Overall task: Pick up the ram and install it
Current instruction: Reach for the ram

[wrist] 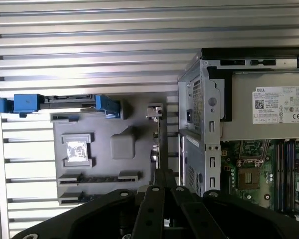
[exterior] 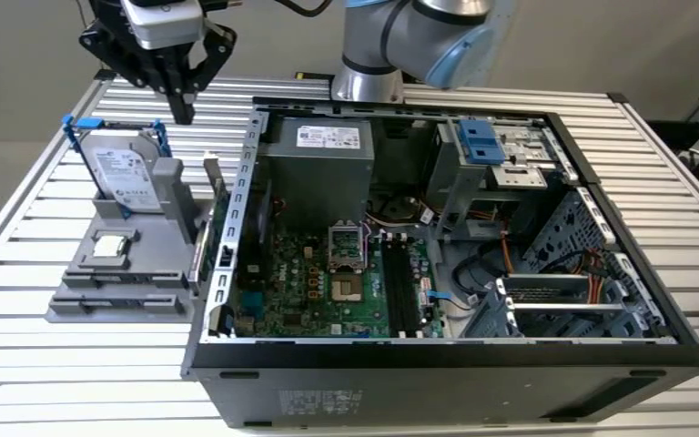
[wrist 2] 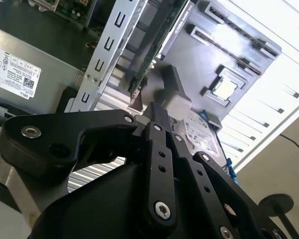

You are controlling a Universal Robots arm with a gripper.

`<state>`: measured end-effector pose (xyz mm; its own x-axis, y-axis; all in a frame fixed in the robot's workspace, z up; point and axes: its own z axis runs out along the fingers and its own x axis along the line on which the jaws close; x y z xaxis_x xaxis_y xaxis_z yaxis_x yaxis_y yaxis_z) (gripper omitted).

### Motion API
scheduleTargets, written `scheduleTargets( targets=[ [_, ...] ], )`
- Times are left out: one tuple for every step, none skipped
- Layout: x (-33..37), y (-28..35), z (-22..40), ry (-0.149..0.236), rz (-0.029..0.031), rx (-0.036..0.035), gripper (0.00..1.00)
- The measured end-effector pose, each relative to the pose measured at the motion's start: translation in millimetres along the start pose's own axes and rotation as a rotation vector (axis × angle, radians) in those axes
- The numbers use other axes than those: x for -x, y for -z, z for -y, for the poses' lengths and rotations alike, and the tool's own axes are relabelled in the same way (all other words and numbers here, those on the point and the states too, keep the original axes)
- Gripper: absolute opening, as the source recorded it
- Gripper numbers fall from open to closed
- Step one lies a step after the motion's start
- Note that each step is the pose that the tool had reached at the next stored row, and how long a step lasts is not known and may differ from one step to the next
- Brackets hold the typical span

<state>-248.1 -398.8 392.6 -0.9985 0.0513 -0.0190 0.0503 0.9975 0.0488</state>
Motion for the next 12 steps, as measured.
scheduleTargets(
  targets=[
    [-1.5, 0.0, 0.1, 0.0, 0.0, 0.0, 0.0],
    [-2.8, 0.1, 0.2, 0.0, 0.0, 0.0, 0.0],
    [-4.2, 0.1, 0.2, 0.001, 0.0, 0.0, 0.0],
    [-5.6, 0.1, 0.3, 0.001, -0.0001, 0.0, 0.0],
    [-6.9, 0.2, 0.4, 0.001, -0.0001, 0.0, 0.0],
    [-8.3, 0.2, 0.4, 0.001, 0.0, 0.0, 0.0],
    [-9.6, 0.2, 0.5, 0.001, 0.0, 0.0, 0.0],
    [-11.0, 0.2, 0.6, 0.001, -0.0001, 0.0, 0.0],
    [-12.4, 0.3, 0.6, 0.001, -0.0001, 0.0, 0.0],
    [-13.7, 0.3, 0.7, 0.001, -0.0001, 0.0, 0.0],
    [-15.0, 0.3, 0.8, 0.002, -0.0001, 0.0, 0.0],
    [-16.3, 0.4, 0.8, 0.002, -0.0001, -0.0001, 0.0]
  ],
)
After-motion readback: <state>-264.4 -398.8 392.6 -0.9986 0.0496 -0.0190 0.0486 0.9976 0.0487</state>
